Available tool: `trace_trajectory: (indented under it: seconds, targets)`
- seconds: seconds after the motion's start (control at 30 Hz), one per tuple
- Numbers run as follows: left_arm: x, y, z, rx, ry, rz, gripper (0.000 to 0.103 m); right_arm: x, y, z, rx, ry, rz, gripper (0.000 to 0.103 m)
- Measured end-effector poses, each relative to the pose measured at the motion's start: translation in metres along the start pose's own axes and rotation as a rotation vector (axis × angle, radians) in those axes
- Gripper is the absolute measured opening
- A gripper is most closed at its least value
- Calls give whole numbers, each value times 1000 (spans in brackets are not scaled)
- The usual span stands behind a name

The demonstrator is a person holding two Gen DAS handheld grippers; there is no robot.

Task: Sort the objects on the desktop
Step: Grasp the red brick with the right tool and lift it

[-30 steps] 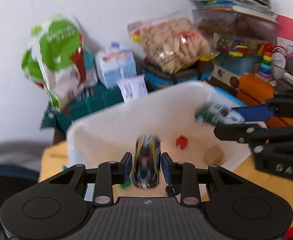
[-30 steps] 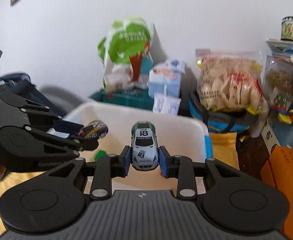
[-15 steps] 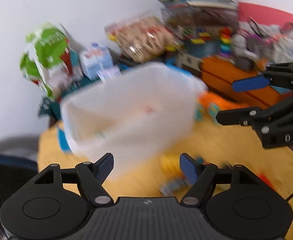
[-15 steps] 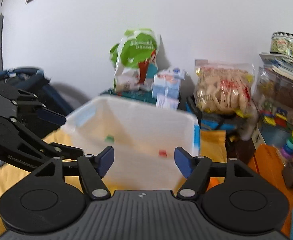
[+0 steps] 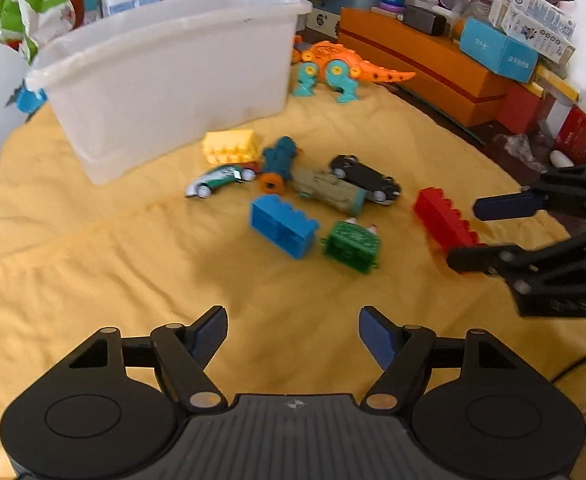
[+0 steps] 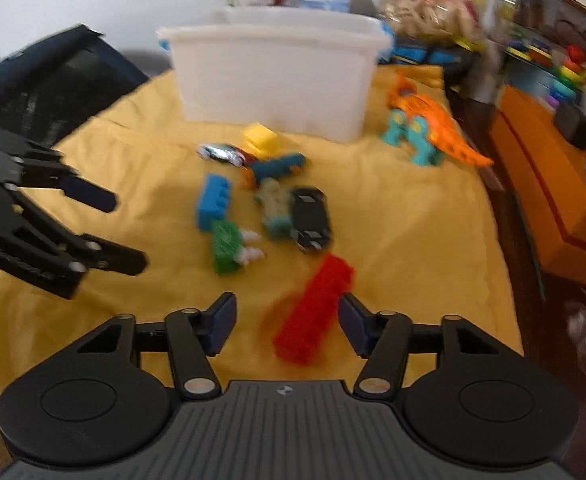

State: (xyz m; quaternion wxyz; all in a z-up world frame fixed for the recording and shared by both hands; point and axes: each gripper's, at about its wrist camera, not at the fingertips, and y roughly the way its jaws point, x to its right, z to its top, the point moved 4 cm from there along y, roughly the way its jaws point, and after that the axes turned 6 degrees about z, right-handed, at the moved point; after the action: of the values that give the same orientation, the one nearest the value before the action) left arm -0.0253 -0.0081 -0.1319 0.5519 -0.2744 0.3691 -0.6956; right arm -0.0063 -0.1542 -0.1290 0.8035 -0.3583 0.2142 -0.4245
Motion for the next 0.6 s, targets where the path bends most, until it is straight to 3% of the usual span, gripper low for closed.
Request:
trace_trajectory:
  seconds: [0.07, 0.13, 0.23, 0.47, 0.53, 0.6]
  targets:
    - [6, -3, 3, 16, 5, -12, 76, 10, 1, 1, 10, 61, -26, 47]
    - [13, -7, 8, 36, 19, -16, 76, 19, 5, 5, 15, 104, -36, 27]
    - [20, -9, 15, 50, 38, -13, 76, 23, 14, 3, -25, 95, -19, 17]
    - [17, -11, 23, 64, 12, 34, 76, -29, -7, -11, 44, -282, 41, 16]
    - [14, -10, 24, 62, -5, 52, 76, -37, -8, -15, 25, -304, 112, 18]
    - [13, -11, 27, 65, -18, 64, 76, -35, -12, -12, 48, -292, 107, 21]
